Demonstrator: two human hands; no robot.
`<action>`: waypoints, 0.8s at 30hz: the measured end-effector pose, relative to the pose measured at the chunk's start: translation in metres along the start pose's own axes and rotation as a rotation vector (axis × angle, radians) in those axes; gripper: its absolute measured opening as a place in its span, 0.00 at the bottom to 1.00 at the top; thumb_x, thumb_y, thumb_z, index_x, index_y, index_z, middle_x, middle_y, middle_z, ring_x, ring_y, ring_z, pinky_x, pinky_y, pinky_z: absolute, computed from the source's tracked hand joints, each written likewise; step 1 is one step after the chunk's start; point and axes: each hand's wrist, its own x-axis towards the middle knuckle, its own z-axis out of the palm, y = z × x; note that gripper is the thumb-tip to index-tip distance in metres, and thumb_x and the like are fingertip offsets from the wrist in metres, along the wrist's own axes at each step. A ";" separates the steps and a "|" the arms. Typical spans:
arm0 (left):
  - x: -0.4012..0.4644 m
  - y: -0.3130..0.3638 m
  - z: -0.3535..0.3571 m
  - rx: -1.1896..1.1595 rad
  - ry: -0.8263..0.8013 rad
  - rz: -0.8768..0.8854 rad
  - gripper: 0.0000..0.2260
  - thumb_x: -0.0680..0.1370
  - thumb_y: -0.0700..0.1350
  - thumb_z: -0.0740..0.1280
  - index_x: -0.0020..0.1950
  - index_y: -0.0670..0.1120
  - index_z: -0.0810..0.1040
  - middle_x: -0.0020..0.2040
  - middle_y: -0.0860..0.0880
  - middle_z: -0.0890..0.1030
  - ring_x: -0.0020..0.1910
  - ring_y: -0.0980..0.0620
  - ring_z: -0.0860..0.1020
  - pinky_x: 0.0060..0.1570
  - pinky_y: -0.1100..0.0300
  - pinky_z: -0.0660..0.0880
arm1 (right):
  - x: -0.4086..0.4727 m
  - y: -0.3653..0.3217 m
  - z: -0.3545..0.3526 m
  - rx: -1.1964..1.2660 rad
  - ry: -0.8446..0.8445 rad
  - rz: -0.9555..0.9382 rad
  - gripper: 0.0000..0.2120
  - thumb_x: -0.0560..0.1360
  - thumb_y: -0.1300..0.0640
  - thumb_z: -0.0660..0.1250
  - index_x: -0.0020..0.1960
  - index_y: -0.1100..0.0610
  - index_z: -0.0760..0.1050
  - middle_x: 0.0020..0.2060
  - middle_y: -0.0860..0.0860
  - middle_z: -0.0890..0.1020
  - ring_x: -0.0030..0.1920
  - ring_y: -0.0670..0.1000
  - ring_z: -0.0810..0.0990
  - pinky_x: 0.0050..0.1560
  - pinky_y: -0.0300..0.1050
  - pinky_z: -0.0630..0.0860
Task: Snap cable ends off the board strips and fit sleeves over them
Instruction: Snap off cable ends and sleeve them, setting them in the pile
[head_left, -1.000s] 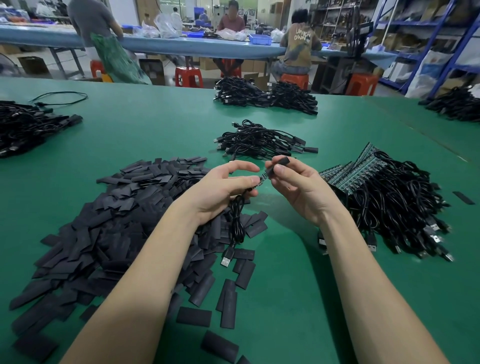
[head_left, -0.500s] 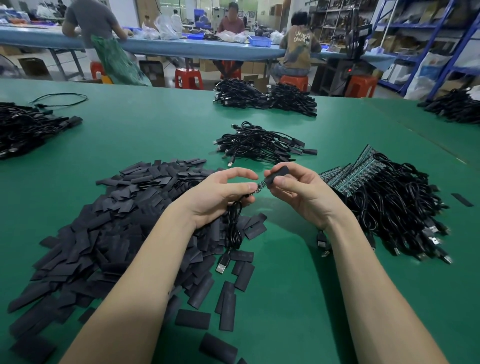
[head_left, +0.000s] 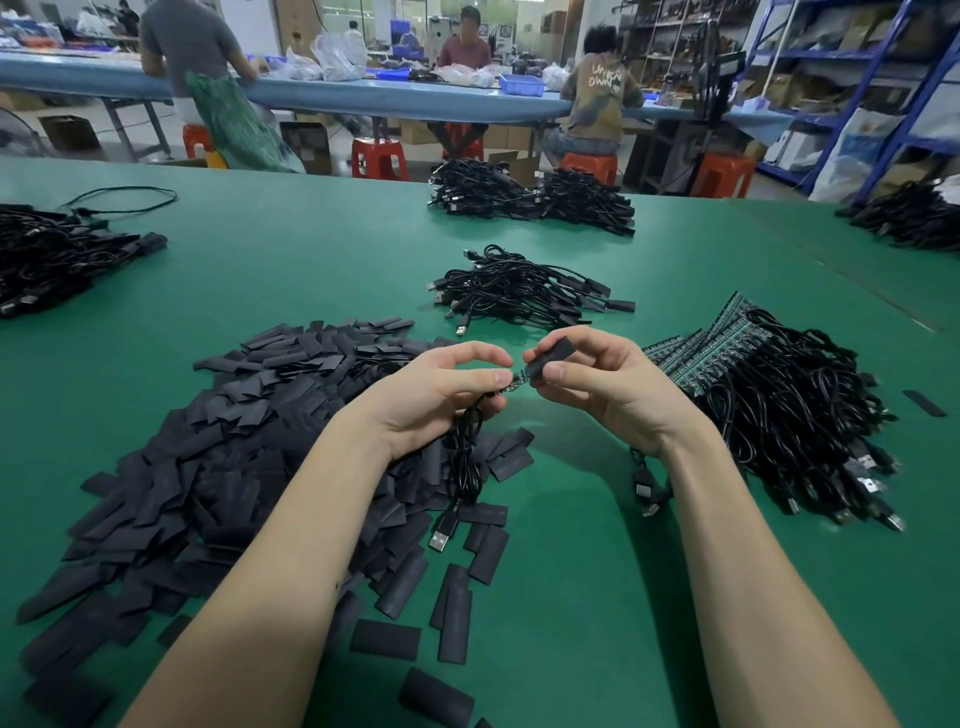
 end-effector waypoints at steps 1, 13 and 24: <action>0.001 0.000 0.001 -0.018 0.006 -0.001 0.11 0.70 0.41 0.73 0.52 0.46 0.79 0.39 0.50 0.79 0.36 0.53 0.79 0.39 0.65 0.77 | 0.001 0.001 0.001 0.018 0.013 -0.005 0.10 0.65 0.60 0.77 0.46 0.53 0.85 0.48 0.54 0.86 0.48 0.50 0.84 0.51 0.41 0.81; 0.004 0.004 0.006 -0.013 0.085 0.063 0.04 0.77 0.37 0.69 0.48 0.45 0.78 0.38 0.50 0.79 0.35 0.54 0.79 0.41 0.62 0.78 | 0.008 0.008 0.009 0.023 0.088 -0.061 0.08 0.68 0.65 0.74 0.45 0.55 0.85 0.46 0.56 0.87 0.46 0.51 0.85 0.51 0.41 0.81; 0.008 -0.001 0.003 0.632 0.202 0.433 0.05 0.73 0.46 0.78 0.45 0.52 0.83 0.41 0.50 0.86 0.42 0.51 0.85 0.47 0.63 0.79 | 0.007 0.011 -0.003 0.235 0.328 0.030 0.06 0.66 0.65 0.75 0.43 0.58 0.84 0.45 0.58 0.87 0.41 0.50 0.85 0.45 0.37 0.82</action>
